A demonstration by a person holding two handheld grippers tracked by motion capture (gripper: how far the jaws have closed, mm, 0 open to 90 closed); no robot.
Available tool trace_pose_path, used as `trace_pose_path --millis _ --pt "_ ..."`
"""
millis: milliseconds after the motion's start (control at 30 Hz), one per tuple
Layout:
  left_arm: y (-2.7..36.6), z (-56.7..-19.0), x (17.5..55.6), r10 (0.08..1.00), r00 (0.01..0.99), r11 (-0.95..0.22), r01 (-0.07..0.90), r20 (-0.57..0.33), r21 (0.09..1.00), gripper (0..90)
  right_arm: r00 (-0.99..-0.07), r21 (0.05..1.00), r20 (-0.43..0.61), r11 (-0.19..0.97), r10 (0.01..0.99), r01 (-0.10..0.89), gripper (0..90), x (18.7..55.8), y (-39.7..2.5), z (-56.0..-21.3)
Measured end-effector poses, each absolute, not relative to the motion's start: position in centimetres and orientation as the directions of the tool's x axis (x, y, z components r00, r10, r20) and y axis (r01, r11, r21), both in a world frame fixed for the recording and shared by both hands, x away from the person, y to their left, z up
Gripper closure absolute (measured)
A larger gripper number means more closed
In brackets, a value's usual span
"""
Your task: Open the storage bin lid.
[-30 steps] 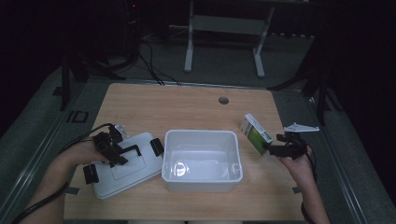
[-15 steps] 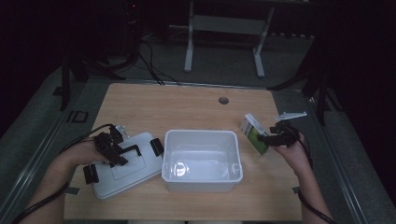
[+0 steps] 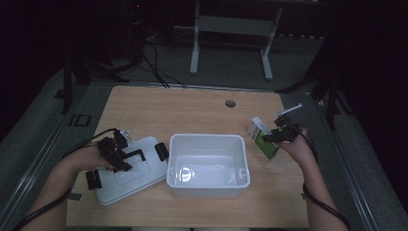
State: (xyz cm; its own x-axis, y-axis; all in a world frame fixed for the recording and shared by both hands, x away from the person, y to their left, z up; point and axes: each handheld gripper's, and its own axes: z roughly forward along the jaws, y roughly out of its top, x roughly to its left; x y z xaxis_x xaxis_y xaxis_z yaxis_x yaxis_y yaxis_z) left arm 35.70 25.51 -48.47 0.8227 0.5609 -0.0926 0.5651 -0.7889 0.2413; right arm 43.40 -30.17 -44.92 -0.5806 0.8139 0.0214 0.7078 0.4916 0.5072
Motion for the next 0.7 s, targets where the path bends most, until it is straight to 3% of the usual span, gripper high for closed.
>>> trace_pose_path --millis 700 --pt "25.1 -48.6 36.0 0.555 0.826 -0.795 0.562 -0.100 0.227 39.9 -0.606 0.298 0.023 0.573 0.795 0.764 56.5 47.1 -28.4 -45.3"
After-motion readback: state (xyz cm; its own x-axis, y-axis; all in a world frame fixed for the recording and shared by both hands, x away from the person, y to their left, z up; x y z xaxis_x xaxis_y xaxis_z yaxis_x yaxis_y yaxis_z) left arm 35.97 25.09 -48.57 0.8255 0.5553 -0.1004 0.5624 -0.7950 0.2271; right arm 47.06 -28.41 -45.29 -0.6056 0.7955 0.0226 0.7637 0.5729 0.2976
